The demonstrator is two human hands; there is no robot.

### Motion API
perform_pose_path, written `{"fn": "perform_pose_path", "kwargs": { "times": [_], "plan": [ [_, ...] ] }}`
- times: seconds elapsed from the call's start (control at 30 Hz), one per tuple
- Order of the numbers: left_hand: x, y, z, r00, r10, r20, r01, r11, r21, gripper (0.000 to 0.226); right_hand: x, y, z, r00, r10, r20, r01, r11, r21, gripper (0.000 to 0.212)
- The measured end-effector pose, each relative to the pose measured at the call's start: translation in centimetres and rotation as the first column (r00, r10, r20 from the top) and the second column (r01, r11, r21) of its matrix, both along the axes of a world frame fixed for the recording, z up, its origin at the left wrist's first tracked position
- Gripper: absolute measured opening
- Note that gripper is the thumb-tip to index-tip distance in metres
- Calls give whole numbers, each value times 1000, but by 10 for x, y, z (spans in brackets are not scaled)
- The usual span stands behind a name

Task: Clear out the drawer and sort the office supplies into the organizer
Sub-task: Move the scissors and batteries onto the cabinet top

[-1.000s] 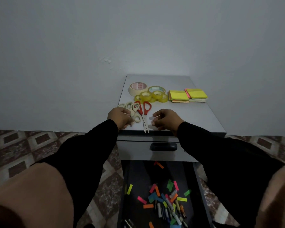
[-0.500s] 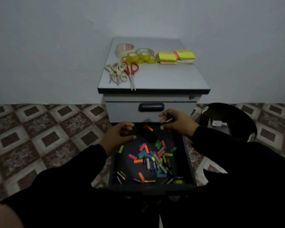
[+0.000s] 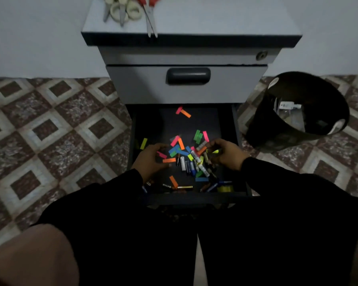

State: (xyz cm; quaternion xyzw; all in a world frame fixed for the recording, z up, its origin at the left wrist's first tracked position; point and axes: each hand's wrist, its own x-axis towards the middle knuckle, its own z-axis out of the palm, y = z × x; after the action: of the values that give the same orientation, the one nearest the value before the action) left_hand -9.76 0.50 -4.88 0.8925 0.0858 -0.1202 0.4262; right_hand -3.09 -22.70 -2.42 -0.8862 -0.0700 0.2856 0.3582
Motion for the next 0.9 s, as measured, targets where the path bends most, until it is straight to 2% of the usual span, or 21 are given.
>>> {"fn": "perform_pose_path", "kwargs": {
  "times": [0.17, 0.37, 0.6, 0.9],
  "plan": [
    [9, -2, -25, 994, -94, -57, 101, 986, 132, 69, 13, 3, -26, 996, -29, -80, 26, 999, -42, 39],
    [16, -10, -46, 981, -148, -126, 169, 970, 176, 79, 15, 5, -48, 994, -34, -107, 25, 996, -82, 51],
    [17, -30, -56, 957, -245, -152, 271, 945, 181, 82, -3, 15, -68, 990, -63, -123, 44, 987, -154, 46],
    [21, -43, -63, 961, -232, -147, 249, 963, 105, 76, -12, 32, -77, 954, -270, -130, 263, 963, -65, 51]
  ]
}}
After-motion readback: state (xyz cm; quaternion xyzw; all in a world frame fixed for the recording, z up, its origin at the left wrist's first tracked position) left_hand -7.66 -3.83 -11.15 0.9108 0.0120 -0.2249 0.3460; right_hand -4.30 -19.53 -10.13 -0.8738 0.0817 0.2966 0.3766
